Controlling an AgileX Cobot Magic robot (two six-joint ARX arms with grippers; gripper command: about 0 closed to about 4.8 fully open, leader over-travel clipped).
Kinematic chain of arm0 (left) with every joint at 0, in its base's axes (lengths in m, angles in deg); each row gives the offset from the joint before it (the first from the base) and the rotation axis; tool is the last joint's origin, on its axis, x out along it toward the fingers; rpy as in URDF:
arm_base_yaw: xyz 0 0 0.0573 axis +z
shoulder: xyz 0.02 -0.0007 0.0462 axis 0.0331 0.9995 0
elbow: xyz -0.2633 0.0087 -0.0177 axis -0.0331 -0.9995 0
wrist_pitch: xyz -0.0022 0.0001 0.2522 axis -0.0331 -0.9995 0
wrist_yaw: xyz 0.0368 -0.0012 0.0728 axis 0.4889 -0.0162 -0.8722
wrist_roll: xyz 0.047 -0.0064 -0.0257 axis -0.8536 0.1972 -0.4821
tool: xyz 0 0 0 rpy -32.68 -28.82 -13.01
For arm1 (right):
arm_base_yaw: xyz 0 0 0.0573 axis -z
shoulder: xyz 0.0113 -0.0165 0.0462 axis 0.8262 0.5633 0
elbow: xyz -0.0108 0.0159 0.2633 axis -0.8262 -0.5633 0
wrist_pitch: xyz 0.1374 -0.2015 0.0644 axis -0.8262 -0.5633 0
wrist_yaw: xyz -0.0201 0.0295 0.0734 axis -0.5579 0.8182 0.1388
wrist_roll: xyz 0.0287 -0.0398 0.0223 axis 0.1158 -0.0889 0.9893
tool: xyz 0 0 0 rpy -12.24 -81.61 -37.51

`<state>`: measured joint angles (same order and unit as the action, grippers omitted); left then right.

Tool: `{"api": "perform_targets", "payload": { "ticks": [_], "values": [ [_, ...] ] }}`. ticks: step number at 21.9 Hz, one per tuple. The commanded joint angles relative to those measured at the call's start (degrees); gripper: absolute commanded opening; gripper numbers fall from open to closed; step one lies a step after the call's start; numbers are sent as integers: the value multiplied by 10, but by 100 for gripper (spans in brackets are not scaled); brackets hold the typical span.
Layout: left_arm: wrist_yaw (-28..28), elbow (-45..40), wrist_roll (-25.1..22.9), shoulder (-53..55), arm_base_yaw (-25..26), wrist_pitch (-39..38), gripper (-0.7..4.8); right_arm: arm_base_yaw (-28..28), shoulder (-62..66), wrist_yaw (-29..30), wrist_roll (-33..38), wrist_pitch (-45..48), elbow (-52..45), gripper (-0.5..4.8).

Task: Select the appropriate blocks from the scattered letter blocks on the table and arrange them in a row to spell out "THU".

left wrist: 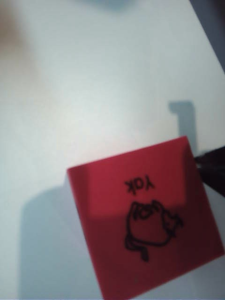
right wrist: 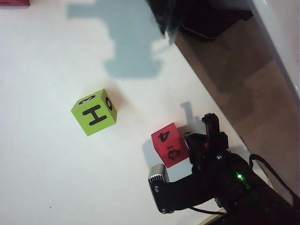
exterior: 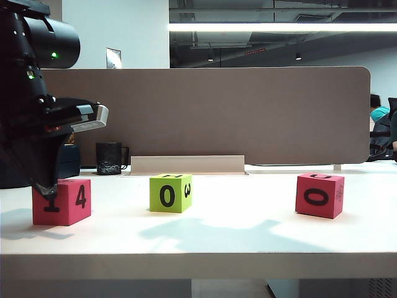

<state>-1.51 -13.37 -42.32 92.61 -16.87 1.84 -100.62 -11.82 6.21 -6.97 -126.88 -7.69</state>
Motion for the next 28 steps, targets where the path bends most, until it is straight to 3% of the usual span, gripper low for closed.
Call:
{"api": "perform_targets", "payload": {
  "ticks": [1,12,28],
  "values": [
    [1,0,2,6,0,16,-6,-1,-1,0,-2,8,3,-5],
    [-31,17,-3,6,0,23,-6,-2,-1,-2,-2,8,3,-5],
    [-49,24,-3,6,0,93,-6,-2,0,-2,-2,7,3,-5]
  ]
}}
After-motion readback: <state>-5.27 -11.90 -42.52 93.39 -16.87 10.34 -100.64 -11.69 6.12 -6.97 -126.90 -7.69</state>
